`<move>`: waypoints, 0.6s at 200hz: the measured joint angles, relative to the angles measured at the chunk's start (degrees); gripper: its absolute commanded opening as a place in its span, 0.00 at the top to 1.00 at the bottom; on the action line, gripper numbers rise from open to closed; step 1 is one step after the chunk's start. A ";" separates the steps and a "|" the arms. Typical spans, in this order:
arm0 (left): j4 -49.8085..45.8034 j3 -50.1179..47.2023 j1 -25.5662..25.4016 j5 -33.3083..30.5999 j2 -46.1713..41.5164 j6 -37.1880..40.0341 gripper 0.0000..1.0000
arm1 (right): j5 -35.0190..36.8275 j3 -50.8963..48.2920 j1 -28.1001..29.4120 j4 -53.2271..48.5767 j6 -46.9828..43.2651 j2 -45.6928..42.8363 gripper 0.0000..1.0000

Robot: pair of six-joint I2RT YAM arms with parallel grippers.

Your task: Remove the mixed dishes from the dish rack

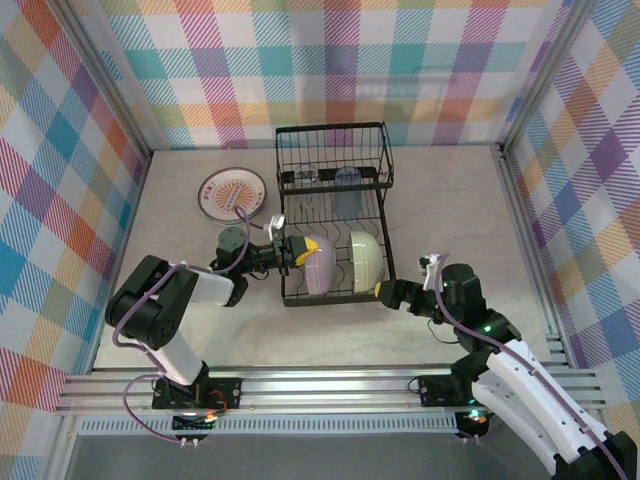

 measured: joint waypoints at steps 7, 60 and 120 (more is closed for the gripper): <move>0.09 0.20 -0.02 -0.02 0.24 -0.35 1.00 | 0.42 0.00 0.00 -0.26 -0.22 0.11 0.01; 0.35 0.98 -0.15 -0.68 1.03 -3.19 1.00 | 2.56 0.00 0.00 -0.76 -1.36 2.14 0.01; -1.62 1.68 -0.31 -1.55 0.94 -3.54 1.00 | 7.85 0.00 0.00 -2.01 -1.25 2.25 0.01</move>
